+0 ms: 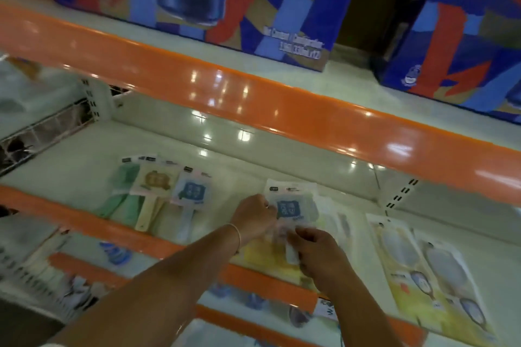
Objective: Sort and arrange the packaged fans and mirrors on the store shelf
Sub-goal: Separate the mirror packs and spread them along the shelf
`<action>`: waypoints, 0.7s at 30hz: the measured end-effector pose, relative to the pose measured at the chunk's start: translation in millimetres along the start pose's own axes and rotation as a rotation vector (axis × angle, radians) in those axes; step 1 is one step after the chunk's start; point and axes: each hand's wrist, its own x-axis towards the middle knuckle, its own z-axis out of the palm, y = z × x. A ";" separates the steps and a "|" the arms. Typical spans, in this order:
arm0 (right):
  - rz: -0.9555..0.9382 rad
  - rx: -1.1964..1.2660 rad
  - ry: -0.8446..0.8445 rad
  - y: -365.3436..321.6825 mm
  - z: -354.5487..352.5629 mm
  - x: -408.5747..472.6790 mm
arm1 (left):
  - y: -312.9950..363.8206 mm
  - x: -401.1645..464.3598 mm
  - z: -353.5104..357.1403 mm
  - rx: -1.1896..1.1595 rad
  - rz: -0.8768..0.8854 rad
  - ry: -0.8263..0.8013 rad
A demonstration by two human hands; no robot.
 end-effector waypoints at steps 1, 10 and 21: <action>0.008 0.004 -0.003 -2.0 15.5 2.6 | -9.8 1.6 -11.8 0.005 -0.007 0.005; 0.032 0.067 -0.082 -28.5 138.9 15.3 | -79.7 10.6 -110.5 0.228 -0.044 0.111; 0.027 0.073 -0.077 -60.1 230.4 23.5 | -125.9 13.9 -173.2 0.101 -0.049 0.258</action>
